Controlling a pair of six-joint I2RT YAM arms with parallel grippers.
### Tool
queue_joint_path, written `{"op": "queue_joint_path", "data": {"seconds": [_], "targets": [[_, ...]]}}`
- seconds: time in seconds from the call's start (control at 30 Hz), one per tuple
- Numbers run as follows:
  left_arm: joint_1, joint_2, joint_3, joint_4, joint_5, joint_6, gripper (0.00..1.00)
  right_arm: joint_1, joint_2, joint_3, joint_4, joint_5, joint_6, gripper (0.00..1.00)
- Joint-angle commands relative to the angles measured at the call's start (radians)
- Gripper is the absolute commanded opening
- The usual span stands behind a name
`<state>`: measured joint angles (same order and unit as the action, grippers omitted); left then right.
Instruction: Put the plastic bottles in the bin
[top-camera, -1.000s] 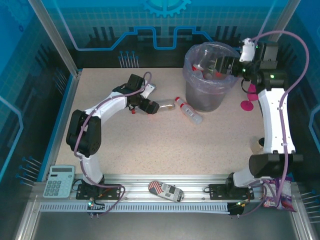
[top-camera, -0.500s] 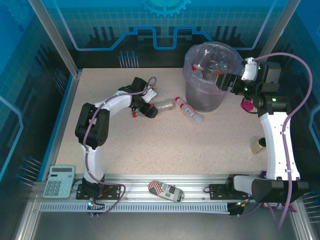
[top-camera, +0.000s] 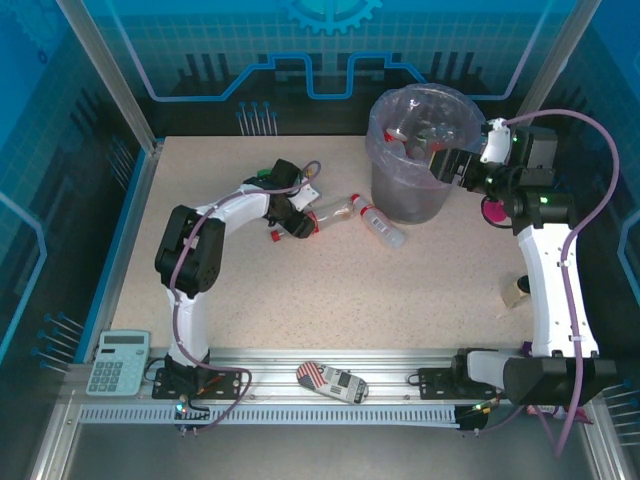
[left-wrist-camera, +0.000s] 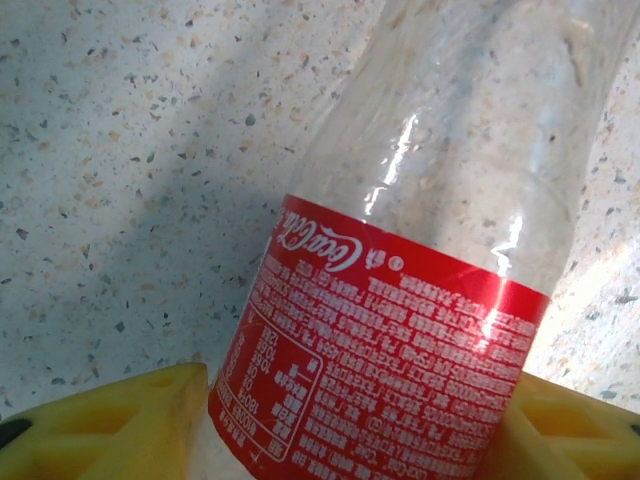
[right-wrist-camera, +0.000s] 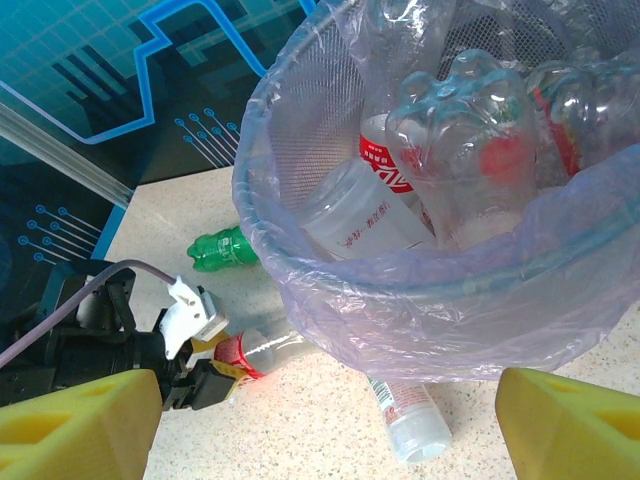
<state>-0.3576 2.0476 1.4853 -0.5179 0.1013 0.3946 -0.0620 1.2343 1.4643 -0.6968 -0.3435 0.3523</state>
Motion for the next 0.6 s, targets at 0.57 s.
{"op": "queue_joint_path", "data": {"seconds": [0.57], "targets": [[-0.007,-0.593,-0.36,0.286,0.076,-0.335,0.47,0.292,-0.009,-0.033,0.228,0.063,0.126,0.88]]}}
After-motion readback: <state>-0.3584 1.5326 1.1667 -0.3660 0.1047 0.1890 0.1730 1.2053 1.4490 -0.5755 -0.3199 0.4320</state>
